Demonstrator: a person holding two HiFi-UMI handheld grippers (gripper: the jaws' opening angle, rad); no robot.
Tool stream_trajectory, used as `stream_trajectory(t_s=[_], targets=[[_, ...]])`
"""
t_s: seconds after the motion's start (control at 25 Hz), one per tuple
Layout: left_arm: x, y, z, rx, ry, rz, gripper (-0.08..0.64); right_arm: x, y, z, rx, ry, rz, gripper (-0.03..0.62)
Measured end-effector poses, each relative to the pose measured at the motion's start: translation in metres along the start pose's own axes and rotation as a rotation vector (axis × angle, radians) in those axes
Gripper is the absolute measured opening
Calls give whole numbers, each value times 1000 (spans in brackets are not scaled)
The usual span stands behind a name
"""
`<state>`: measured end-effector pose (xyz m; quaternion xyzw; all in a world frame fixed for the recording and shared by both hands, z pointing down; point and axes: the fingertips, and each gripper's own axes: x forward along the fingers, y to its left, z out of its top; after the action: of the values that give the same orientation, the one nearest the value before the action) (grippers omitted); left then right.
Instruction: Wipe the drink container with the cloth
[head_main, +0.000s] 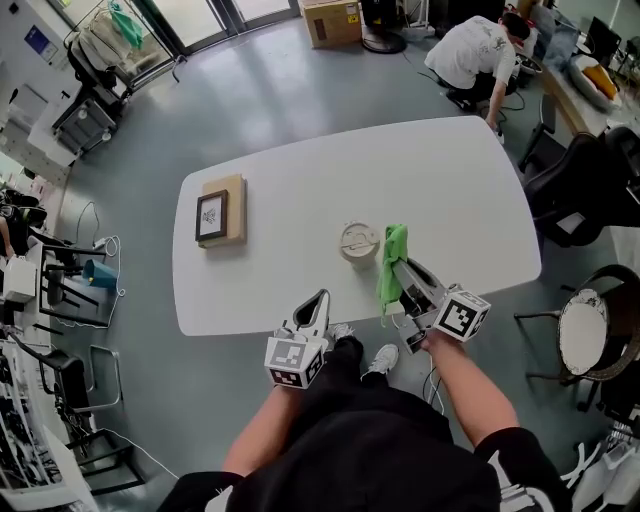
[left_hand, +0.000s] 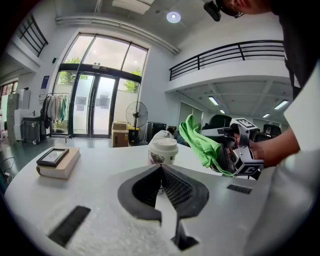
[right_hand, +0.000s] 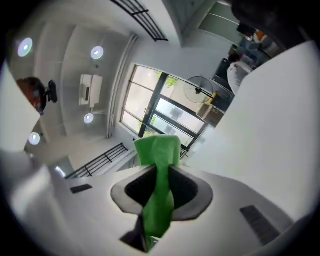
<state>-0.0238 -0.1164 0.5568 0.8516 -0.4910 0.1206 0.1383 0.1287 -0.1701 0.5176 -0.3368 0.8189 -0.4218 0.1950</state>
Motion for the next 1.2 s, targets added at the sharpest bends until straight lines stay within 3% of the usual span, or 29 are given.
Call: stream_trajectory(t_s=[0.16, 0.48, 0.64, 0.76, 1.2], targets=[[10, 6, 11, 18, -7, -20, 14, 12, -17, 5, 95, -2, 2, 84], [20, 27, -1, 0, 44, -14, 14, 22, -74, -17, 235, 112, -166, 84], [26, 36, -2, 2, 55, -20, 14, 36, -90, -22, 255, 168, -170, 84], [29, 39, -5, 7, 68, -27, 14, 48, -89, -25, 234, 223, -100, 84], [40, 42, -10, -6, 102, -50, 14, 51, -130, -54, 214, 359, -251, 84]])
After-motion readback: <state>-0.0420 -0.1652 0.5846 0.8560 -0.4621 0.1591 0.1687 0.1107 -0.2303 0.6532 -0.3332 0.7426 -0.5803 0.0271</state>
